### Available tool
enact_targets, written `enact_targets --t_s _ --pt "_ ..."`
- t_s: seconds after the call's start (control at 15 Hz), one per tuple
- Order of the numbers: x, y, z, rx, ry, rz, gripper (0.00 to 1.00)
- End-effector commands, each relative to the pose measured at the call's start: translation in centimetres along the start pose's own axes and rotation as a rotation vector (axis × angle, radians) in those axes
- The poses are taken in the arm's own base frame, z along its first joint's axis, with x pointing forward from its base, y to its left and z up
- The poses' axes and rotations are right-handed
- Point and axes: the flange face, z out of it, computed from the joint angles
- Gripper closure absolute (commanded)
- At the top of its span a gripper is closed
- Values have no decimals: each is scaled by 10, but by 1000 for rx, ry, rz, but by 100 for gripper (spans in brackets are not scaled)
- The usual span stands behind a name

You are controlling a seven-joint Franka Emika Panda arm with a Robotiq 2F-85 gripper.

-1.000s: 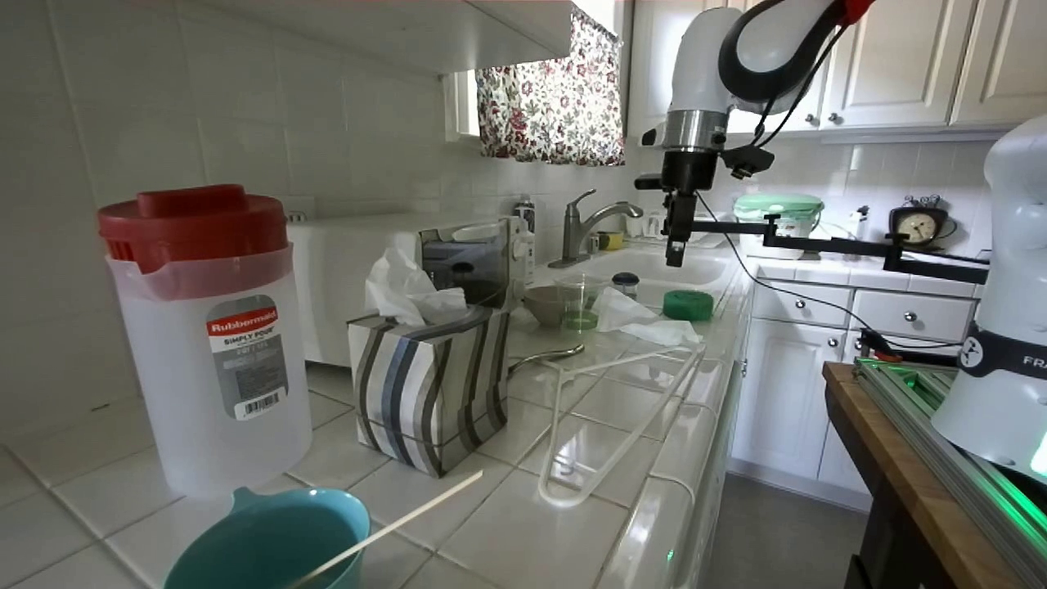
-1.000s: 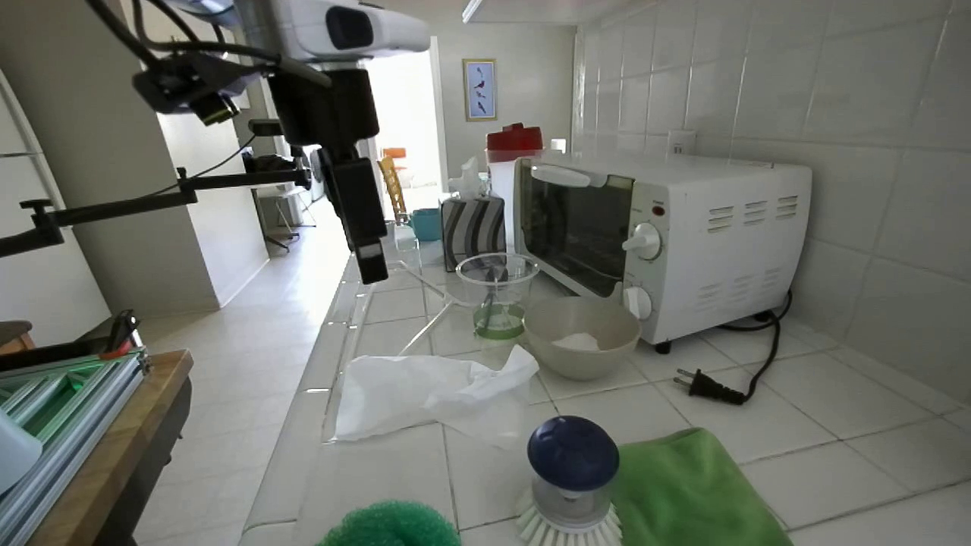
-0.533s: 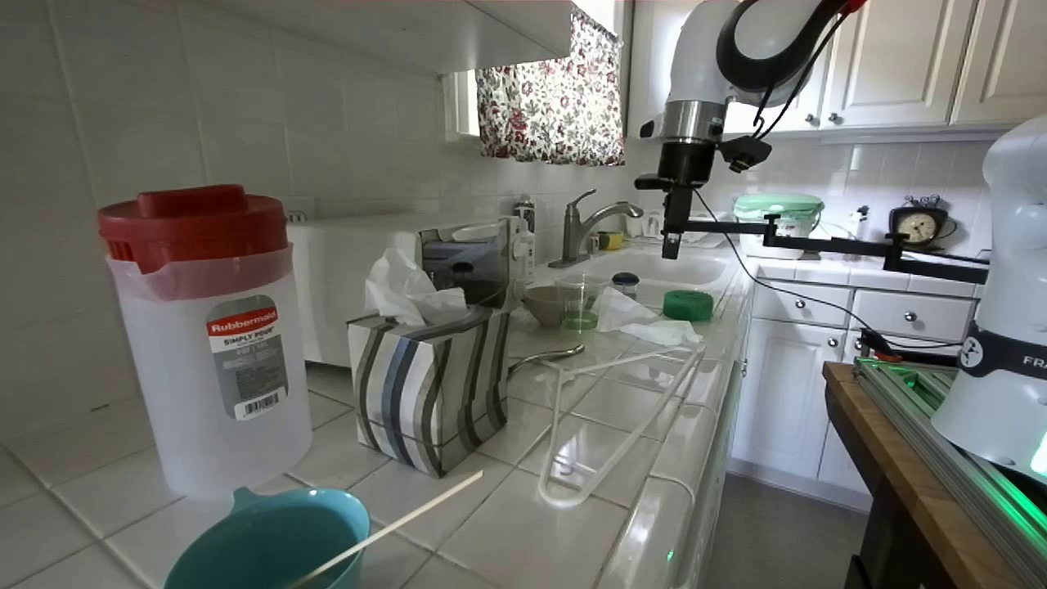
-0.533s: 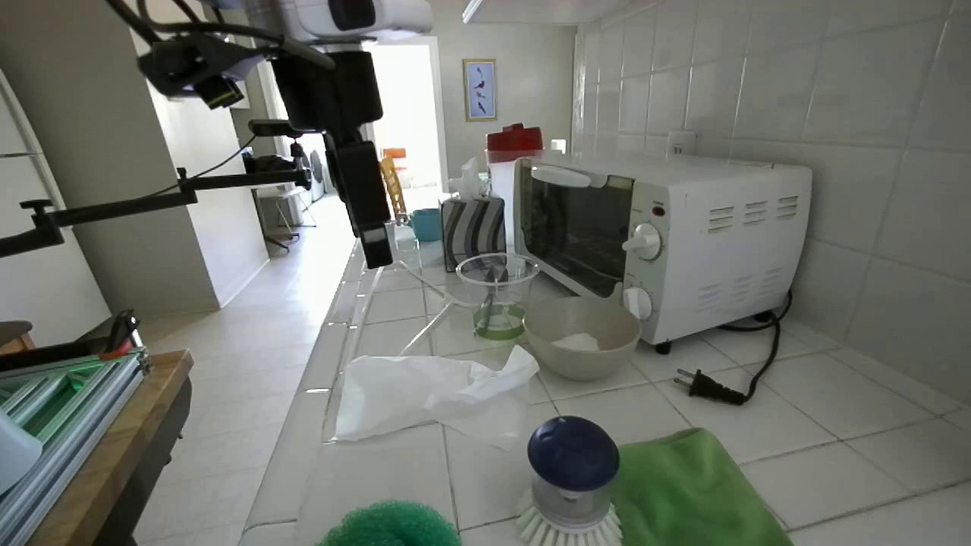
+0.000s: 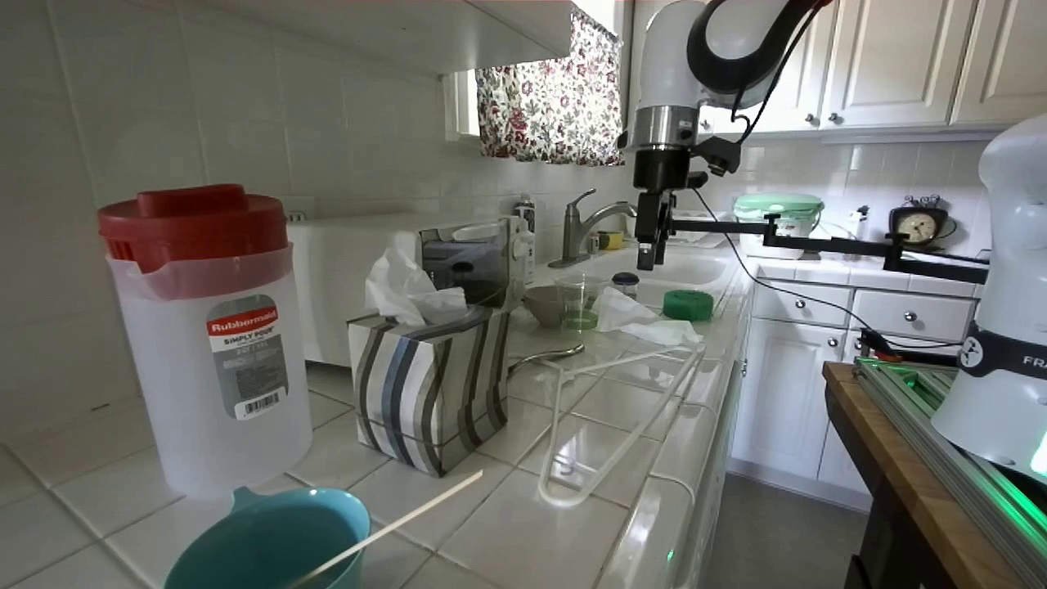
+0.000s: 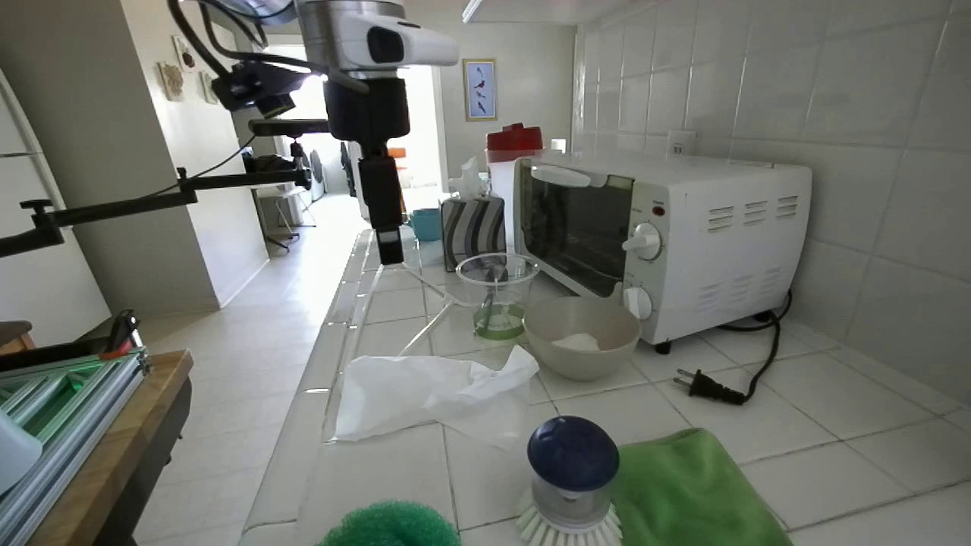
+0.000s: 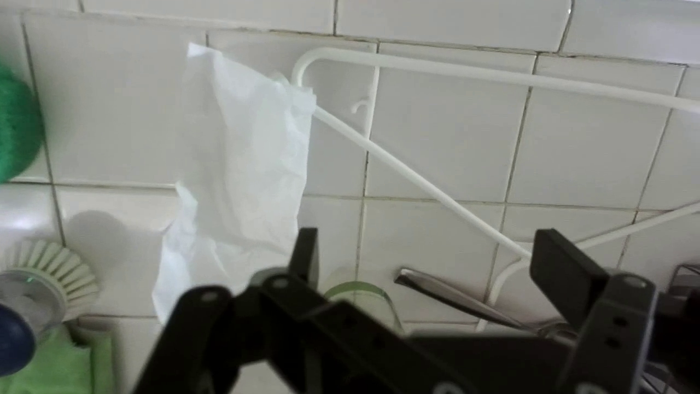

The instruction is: Use the paper towel to wipe the counter

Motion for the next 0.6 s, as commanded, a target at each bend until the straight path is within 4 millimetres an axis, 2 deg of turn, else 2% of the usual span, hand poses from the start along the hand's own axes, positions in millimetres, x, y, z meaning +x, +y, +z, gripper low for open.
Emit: enact_targets --t_s 0.0,0.33,0.4,0.53 --pt "14 -9 5 16 -69 47 0" --pt "20 -24 14 -20 -129 13 0" --pt "14 -21 14 -8 -106 -5 0" --pt "15 -24 16 -10 -113 -2 0"
